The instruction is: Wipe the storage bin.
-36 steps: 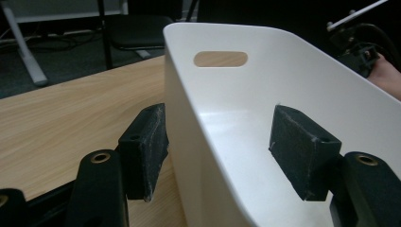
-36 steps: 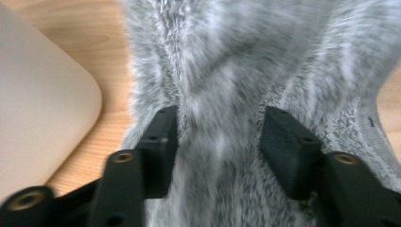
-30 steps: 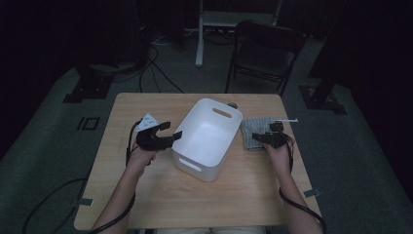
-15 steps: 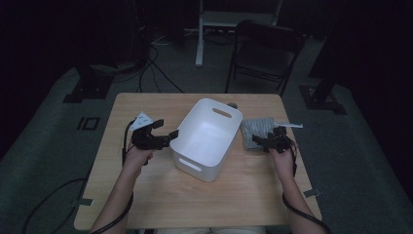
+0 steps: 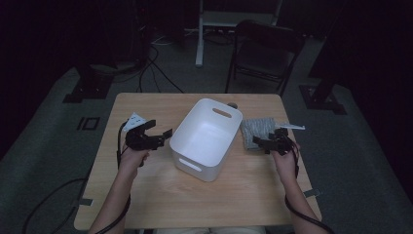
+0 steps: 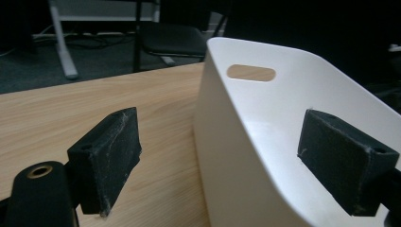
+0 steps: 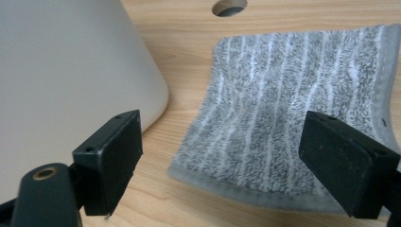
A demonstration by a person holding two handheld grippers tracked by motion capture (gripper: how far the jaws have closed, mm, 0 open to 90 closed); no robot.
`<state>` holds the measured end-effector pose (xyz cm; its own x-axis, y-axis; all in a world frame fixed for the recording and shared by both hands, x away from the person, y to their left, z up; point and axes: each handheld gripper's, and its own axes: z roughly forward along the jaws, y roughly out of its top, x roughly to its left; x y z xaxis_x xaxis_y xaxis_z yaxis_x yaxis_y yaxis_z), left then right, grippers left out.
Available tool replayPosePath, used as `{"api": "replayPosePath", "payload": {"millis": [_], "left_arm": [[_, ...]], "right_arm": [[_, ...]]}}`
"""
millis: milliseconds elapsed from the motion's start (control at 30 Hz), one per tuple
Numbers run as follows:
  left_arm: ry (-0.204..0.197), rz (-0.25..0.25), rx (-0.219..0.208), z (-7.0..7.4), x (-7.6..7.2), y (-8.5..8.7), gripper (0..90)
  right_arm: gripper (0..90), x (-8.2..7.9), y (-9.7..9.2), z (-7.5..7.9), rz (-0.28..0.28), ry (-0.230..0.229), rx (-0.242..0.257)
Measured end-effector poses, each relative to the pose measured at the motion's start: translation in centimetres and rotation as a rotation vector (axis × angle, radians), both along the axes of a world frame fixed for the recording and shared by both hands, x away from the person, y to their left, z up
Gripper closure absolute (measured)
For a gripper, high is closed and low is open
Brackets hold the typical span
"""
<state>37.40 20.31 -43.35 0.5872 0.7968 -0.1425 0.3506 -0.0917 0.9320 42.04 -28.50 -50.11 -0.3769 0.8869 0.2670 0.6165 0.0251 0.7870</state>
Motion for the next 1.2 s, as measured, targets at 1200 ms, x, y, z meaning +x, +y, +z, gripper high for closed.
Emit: {"api": "replayPosePath", "payload": {"millis": [1200], "left_arm": [[0.088,0.236,0.115,-5.2,-3.6,6.4,14.1]], "right_arm": [[14.1,-6.7,-1.8,-3.0,0.092,-0.027,-0.034]]}}
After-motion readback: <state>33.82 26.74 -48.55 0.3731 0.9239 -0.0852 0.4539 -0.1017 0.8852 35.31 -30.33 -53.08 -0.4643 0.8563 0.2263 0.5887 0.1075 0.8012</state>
